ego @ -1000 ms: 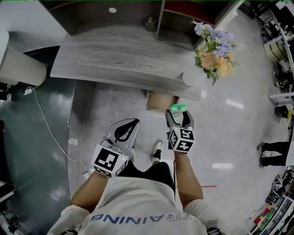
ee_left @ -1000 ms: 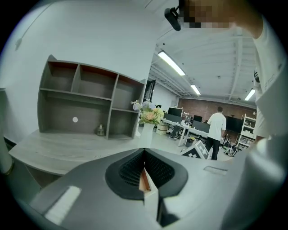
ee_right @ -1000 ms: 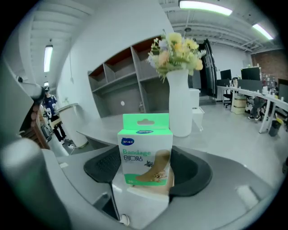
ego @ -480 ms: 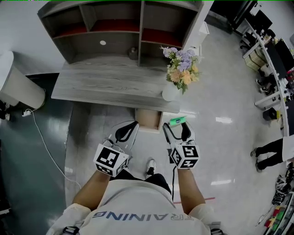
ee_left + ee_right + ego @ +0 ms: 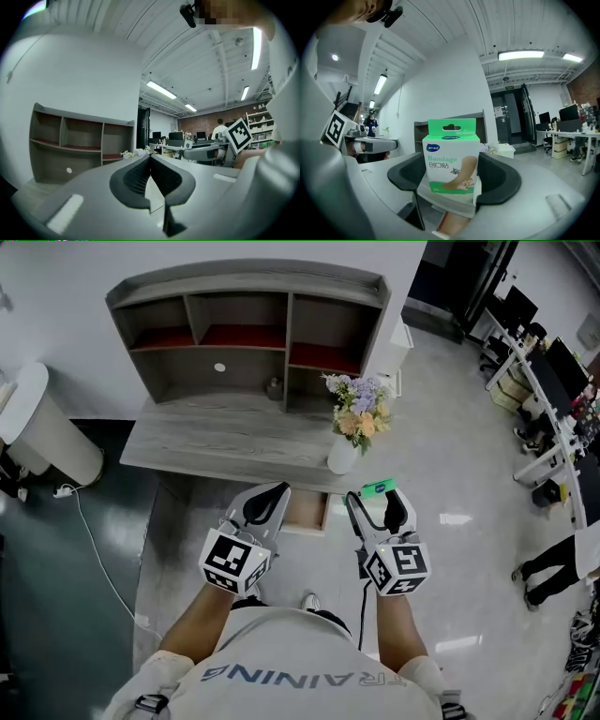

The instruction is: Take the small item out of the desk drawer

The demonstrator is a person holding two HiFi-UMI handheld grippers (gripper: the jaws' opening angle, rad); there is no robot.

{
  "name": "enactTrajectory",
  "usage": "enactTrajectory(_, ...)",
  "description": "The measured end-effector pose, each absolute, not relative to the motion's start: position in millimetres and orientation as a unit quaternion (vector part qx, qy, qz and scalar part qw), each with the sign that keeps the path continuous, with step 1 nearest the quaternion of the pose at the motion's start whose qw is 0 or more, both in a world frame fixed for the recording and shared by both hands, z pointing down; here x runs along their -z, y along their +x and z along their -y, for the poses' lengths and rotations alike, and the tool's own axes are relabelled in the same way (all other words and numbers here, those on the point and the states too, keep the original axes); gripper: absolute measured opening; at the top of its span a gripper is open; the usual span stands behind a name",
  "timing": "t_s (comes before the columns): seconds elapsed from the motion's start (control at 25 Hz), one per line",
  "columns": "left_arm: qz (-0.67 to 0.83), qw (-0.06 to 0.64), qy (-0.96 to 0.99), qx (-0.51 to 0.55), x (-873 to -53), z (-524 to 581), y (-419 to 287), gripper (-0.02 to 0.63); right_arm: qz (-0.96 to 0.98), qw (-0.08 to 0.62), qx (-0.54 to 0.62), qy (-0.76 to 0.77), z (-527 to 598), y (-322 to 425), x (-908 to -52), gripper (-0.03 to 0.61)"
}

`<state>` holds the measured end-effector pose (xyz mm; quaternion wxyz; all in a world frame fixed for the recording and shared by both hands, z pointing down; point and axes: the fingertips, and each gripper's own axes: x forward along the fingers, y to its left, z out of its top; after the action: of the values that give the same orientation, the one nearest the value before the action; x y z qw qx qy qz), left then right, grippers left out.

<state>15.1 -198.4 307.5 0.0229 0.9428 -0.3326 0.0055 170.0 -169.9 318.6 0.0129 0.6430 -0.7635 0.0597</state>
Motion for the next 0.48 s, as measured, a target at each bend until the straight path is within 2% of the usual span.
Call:
enactTrajectory(0.24,0.355,0.012,0.935,0.003,-292,201,-12,-0.002,0.773,-0.018,-0.033,0.633,167,159,-272,0.357)
enactTrajectory(0.48,0.366,0.02,0.93,0.004,-295,203,-24,-0.002,0.776,-0.014,-0.034,0.629,176,150,-272,0.357)
